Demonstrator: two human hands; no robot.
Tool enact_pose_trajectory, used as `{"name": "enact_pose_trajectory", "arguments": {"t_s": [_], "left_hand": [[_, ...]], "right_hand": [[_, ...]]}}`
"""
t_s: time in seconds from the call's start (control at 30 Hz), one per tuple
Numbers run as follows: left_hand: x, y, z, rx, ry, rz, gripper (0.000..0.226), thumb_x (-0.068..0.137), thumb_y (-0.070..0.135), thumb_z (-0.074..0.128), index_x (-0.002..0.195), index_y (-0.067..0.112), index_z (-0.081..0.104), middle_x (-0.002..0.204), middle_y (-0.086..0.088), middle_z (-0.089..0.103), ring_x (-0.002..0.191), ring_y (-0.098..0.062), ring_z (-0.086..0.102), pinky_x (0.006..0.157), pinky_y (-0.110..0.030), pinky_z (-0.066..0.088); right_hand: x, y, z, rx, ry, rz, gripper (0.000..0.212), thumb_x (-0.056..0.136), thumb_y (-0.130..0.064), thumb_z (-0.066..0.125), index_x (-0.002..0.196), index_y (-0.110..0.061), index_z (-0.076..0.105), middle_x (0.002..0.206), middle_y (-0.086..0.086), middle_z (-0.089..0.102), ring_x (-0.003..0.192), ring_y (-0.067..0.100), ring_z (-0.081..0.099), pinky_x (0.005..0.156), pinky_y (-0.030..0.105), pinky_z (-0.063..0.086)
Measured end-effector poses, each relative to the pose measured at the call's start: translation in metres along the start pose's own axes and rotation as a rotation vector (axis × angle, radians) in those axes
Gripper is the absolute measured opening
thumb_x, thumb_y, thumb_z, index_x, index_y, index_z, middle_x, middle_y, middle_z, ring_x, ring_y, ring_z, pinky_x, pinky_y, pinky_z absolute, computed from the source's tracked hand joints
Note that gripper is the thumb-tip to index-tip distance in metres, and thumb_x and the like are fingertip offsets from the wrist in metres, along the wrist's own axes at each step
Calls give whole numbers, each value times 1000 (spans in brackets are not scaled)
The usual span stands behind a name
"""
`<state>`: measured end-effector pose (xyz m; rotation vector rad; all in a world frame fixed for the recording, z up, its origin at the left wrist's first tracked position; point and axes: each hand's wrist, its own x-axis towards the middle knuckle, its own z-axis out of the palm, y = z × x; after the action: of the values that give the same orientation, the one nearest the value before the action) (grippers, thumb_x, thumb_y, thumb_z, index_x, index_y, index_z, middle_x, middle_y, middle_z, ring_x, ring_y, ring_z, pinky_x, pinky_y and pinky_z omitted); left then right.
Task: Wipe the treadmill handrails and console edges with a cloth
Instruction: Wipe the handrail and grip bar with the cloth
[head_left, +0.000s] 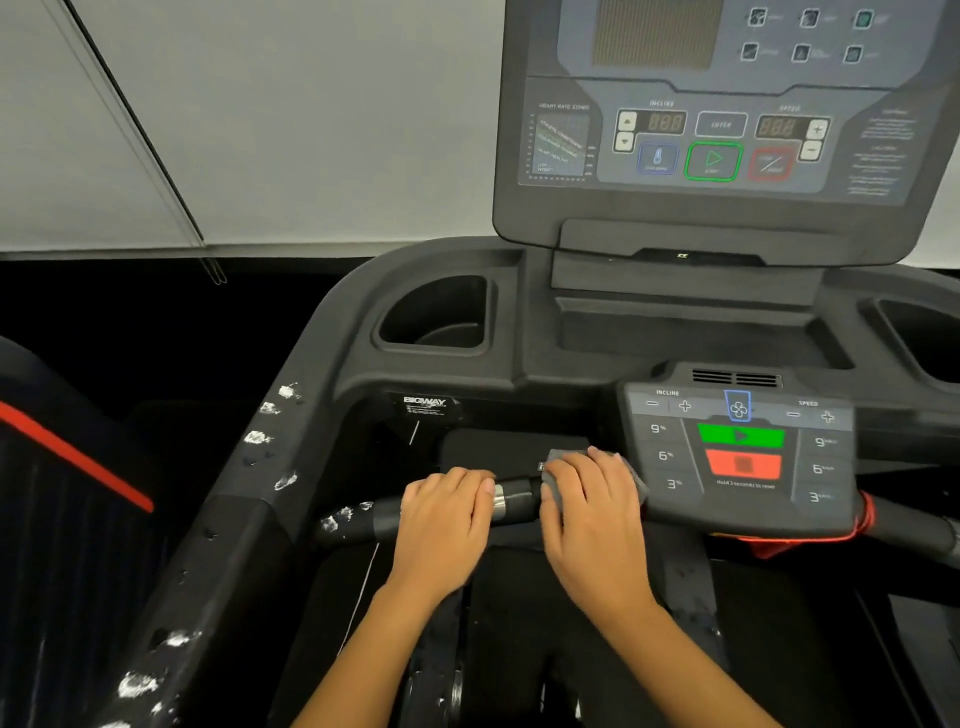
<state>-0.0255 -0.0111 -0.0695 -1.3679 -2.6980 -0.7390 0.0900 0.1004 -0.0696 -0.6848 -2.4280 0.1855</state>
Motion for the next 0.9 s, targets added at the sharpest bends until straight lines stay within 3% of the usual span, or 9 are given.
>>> {"name": "enact_pose_trajectory", "arguments": {"t_s": [0.23, 0.43, 0.53, 0.67, 0.73, 0.83, 0.9], "left_hand": [[0, -2, 2, -8, 4, 4, 52, 92, 41, 13, 105, 27, 62, 95, 12, 63, 84, -5, 54, 80, -21, 26], [0, 0, 1, 8, -8, 0, 57, 90, 43, 9, 108, 27, 60, 98, 11, 62, 86, -6, 53, 81, -21, 23], [0, -1, 1, 1, -26, 2, 59, 90, 44, 6, 110, 28, 59, 100, 12, 61, 88, -6, 53, 81, -22, 23], [0, -2, 2, -4, -21, 6, 59, 89, 44, 7, 108, 27, 60, 100, 11, 61, 88, -7, 53, 80, -22, 23], [0, -2, 2, -6, -19, 7, 59, 89, 44, 7, 108, 27, 60, 101, 11, 61, 88, -7, 53, 80, -22, 23], [1, -2, 1, -11, -28, 5, 59, 90, 44, 7, 109, 28, 60, 102, 13, 61, 89, -5, 53, 81, -21, 25], [1, -2, 1, -16, -29, 3, 58, 90, 43, 8, 109, 28, 61, 102, 12, 62, 88, -5, 54, 82, -22, 26]], "right_hand": [[6, -14, 8, 36, -119, -133, 26, 88, -26, 46, 104, -14, 62, 101, 1, 64, 94, 19, 59, 91, 33, 41], [16, 2, 0, -128, -110, 54, 23, 87, -26, 43, 85, -11, 61, 78, 5, 58, 72, 25, 55, 69, 39, 46], [39, -10, 0, -235, -286, 68, 33, 87, -29, 38, 72, -8, 59, 65, 10, 60, 60, 32, 58, 58, 37, 43], [77, -6, 6, -95, -699, 208, 39, 94, -33, 33, 89, -8, 63, 93, 11, 66, 86, 32, 60, 75, 37, 43], [70, -7, 10, -142, -624, 160, 40, 93, -33, 32, 84, -9, 63, 86, 9, 66, 81, 30, 61, 70, 36, 42], [40, -7, 13, -141, -267, 40, 37, 89, -34, 35, 70, -14, 59, 63, 2, 60, 59, 25, 58, 60, 35, 41], [24, -5, 14, -63, -102, -9, 28, 90, -32, 39, 75, -17, 57, 69, -1, 57, 64, 20, 54, 66, 35, 39]]}}
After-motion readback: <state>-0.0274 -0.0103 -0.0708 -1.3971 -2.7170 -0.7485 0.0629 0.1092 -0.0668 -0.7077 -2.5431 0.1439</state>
